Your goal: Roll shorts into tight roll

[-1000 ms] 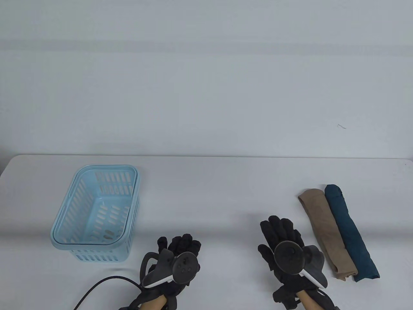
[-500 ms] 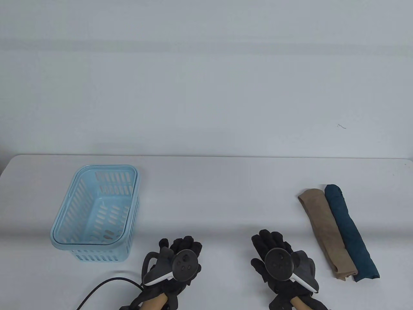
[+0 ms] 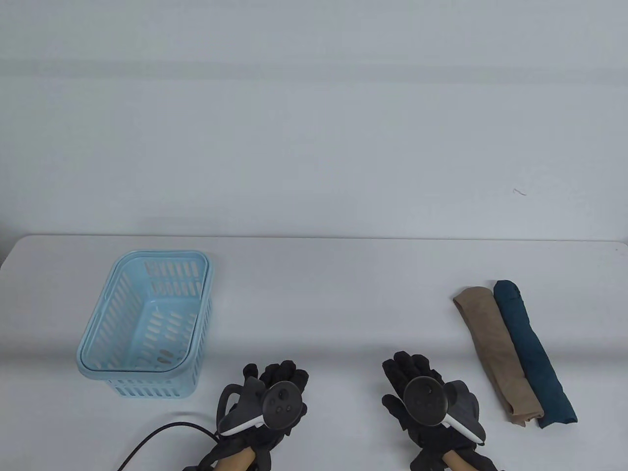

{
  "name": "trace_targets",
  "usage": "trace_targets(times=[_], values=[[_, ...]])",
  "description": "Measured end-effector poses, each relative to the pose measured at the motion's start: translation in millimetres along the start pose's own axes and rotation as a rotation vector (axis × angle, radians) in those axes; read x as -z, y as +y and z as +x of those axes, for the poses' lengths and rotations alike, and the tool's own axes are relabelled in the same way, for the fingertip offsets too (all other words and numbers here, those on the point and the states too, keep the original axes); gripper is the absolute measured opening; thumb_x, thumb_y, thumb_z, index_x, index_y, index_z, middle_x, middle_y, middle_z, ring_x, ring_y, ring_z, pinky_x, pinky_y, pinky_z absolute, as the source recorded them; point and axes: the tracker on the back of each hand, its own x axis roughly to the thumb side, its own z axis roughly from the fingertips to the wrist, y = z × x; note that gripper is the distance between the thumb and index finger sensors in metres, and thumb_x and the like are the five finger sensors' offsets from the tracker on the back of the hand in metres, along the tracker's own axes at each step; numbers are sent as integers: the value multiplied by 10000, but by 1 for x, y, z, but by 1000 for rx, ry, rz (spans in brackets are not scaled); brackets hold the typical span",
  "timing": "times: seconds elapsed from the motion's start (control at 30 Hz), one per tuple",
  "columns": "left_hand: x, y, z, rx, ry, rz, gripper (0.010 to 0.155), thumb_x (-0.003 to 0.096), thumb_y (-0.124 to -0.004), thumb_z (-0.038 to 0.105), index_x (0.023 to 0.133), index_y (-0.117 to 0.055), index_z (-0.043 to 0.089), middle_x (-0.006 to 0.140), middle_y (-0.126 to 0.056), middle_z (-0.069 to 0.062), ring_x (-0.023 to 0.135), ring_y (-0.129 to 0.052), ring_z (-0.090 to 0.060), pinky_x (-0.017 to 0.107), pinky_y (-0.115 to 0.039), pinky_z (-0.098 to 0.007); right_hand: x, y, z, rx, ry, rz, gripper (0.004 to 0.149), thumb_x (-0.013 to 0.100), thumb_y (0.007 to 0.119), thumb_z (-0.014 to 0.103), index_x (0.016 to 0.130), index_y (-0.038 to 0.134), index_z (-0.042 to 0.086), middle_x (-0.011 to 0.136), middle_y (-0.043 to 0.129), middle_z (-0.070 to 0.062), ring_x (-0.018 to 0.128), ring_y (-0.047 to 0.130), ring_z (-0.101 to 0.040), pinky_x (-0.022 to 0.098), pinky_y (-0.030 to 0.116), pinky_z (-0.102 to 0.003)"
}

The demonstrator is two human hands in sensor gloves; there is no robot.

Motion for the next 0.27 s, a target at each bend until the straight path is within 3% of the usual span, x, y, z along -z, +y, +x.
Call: trace_targets(times=[0.27], values=[[-5,2,1,-36,-13,15,647,532,-611,375,1096,-503,77,1166,-478,-276,1055,-536,-559,640,-283,-789,-1,-5,1,45,10,-12,661,536,593,398,1109,358,169,1168,227,-120,1063,209,-414,741,294,-625]])
